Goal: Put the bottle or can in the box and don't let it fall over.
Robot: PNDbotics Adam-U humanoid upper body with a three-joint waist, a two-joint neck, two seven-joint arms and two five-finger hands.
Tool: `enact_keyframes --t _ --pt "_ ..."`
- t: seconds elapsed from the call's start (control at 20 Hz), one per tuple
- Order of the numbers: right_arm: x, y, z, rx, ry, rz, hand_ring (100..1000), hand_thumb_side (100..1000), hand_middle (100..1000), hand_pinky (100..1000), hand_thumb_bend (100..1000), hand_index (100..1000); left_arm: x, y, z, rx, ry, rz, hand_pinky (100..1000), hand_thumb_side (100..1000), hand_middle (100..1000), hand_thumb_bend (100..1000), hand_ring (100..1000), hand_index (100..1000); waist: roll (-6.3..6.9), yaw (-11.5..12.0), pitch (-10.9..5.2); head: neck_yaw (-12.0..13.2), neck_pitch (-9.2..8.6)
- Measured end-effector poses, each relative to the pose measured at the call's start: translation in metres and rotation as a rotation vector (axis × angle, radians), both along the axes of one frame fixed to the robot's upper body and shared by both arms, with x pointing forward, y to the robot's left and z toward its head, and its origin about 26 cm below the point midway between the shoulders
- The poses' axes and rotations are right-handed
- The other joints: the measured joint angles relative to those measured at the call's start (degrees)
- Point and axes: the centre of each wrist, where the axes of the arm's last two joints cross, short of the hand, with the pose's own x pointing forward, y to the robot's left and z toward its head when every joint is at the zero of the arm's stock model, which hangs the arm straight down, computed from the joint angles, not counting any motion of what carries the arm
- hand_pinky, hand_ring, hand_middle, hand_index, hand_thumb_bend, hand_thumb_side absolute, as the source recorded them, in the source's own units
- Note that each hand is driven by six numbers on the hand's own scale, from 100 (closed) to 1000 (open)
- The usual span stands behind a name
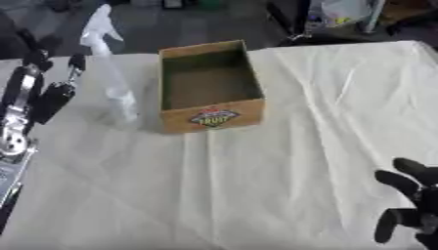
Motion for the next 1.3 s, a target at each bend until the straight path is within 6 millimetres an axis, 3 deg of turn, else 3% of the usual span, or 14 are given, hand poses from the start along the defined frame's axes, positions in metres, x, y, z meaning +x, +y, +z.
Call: enact_keyframes --t 0.65,1.3 --pt "0.001 0.002 0.001 -0.004 0.001 0.014 1000 470 1000 592 100 986 0.030 0.007 -0.003 0.034 0.049 -0.009 1000 780 1000 234 1000 946 0.03 -0.97 0.03 0.31 0.00" --pt "0.002 -0.001 0.003 0.006 0.013 0.016 1000 470 1000 597 100 971 0.043 0.010 0.004 0.043 0.042 0.001 1000 770 1000 216 1000 946 0.02 -1.67 0.19 0.55 -0.05"
